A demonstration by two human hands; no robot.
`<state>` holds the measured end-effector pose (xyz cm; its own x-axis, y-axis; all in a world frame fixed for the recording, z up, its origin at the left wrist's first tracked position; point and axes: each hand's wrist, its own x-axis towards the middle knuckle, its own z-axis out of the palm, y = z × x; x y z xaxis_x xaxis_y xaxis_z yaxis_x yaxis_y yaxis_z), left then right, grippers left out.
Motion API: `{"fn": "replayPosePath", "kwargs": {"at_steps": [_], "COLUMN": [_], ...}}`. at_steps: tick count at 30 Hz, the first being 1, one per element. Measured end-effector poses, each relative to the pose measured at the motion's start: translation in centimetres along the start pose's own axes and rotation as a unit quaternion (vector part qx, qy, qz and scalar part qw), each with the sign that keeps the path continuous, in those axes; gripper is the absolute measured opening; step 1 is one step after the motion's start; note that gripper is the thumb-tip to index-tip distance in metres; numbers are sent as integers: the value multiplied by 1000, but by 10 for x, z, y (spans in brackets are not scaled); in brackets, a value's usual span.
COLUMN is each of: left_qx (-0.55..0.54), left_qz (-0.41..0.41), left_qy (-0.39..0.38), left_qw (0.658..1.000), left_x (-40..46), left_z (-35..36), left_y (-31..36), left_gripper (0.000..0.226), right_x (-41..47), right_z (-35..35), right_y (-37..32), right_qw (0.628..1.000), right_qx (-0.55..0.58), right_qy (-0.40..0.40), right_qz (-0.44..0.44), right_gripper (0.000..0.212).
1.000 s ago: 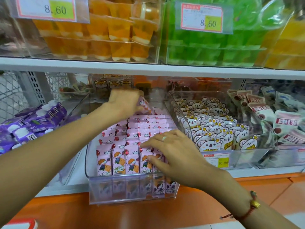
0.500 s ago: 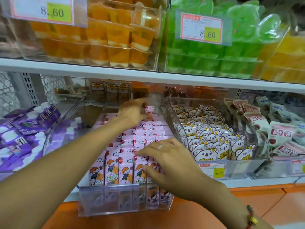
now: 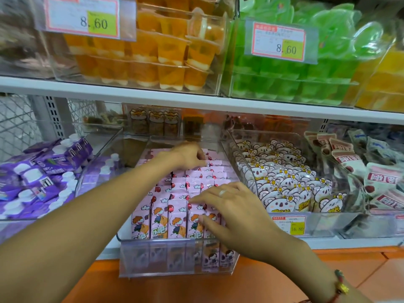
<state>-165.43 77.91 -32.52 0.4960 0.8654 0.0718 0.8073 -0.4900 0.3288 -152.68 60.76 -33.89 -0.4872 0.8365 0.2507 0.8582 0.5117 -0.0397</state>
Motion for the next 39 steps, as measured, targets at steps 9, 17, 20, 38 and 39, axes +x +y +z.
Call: {"fn": "replayPosePath", "kwargs": {"at_steps": [9, 17, 20, 38, 39], "left_qx": [-295, -502, -519, -480, -468], "left_qz": [-74, -109, -59, 9, 10], "left_qy": [145, 387, 418, 231, 219], "left_qw": [942, 766, 743, 846, 856], "left_x": [-6, -70, -113, -170, -171], "left_z": [-9, -27, -27, 15, 16], "left_y": [7, 20, 24, 37, 37], "left_gripper": [24, 18, 6, 35, 38], "right_x": [-1, -2, -1, 18, 18], "right_z": [1, 3, 2, -8, -8], "right_y": [-1, -1, -4, -33, -34], "right_qw": [1000, 999, 988, 706, 698], "right_qx": [6, 16, 107, 659, 667], "right_qy": [21, 36, 103, 133, 144], "right_qz": [1, -4, 38, 225, 219], "right_gripper": [34, 31, 23, 29, 24]}}
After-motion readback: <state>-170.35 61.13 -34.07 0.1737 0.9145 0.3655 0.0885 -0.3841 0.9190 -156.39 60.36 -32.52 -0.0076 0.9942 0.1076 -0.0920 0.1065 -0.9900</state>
